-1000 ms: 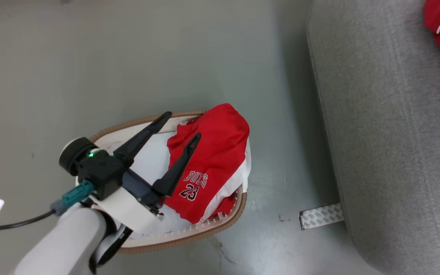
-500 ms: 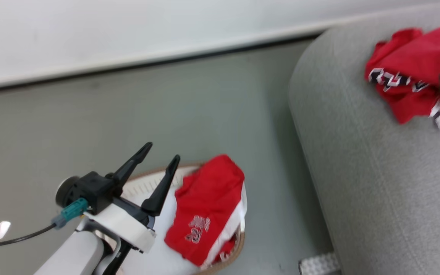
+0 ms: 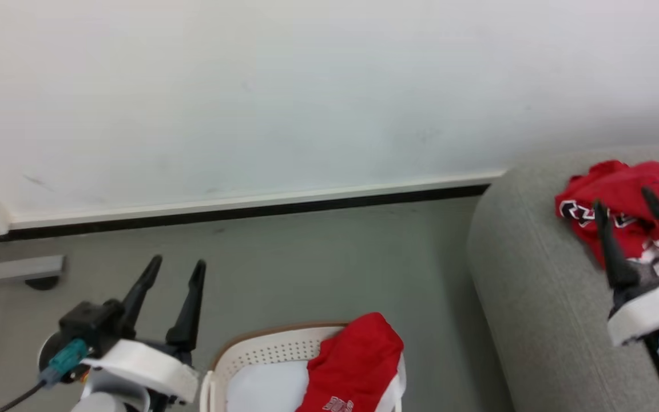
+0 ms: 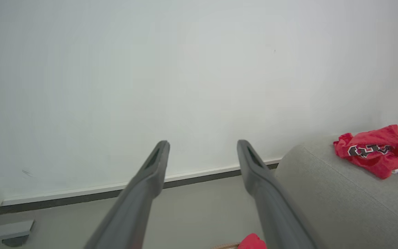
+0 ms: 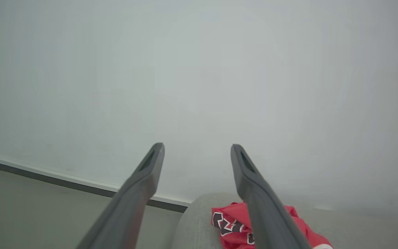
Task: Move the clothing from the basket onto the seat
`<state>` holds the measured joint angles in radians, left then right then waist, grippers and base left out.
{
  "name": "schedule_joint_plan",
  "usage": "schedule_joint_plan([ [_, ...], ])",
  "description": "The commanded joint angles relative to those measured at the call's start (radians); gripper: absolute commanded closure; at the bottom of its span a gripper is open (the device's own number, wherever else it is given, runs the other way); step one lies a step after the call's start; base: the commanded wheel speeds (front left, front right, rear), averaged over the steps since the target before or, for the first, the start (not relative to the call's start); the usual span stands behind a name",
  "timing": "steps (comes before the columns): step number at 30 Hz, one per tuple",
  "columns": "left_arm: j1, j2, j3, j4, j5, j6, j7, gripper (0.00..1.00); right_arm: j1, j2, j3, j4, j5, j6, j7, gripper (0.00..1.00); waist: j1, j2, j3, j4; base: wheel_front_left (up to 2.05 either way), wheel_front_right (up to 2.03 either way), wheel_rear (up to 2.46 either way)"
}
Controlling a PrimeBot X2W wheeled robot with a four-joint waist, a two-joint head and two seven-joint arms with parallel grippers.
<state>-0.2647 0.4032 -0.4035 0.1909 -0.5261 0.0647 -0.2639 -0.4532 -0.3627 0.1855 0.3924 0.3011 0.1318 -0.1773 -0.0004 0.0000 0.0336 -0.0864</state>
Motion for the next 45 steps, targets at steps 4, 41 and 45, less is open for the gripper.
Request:
schedule_joint_plan([
  [4, 0.095, -0.040, 0.099, -0.021, 0.055, 0.002, 0.000, 0.00, 0.187, 0.078, -0.054, -0.120, -0.014, -0.002, -0.049, 0.00, 0.0004, 0.0000, -0.059, 0.076, 0.00, 0.00, 0.00],
  [41, 0.215, -0.268, 0.398, 0.027, 0.309, -0.186, -0.001, 0.00, 0.362, 0.275, -0.110, -0.230, -0.116, -0.002, -0.087, 0.00, 0.0004, 0.0000, -0.008, -0.013, 0.00, 0.00, 0.00],
  [45, 0.161, -0.252, 0.373, 0.077, 0.290, -0.191, -0.001, 0.00, 0.317, 0.285, -0.119, -0.246, -0.120, -0.002, -0.087, 0.00, 0.0004, 0.0000, 0.062, -0.057, 0.00, 0.00, 0.00],
])
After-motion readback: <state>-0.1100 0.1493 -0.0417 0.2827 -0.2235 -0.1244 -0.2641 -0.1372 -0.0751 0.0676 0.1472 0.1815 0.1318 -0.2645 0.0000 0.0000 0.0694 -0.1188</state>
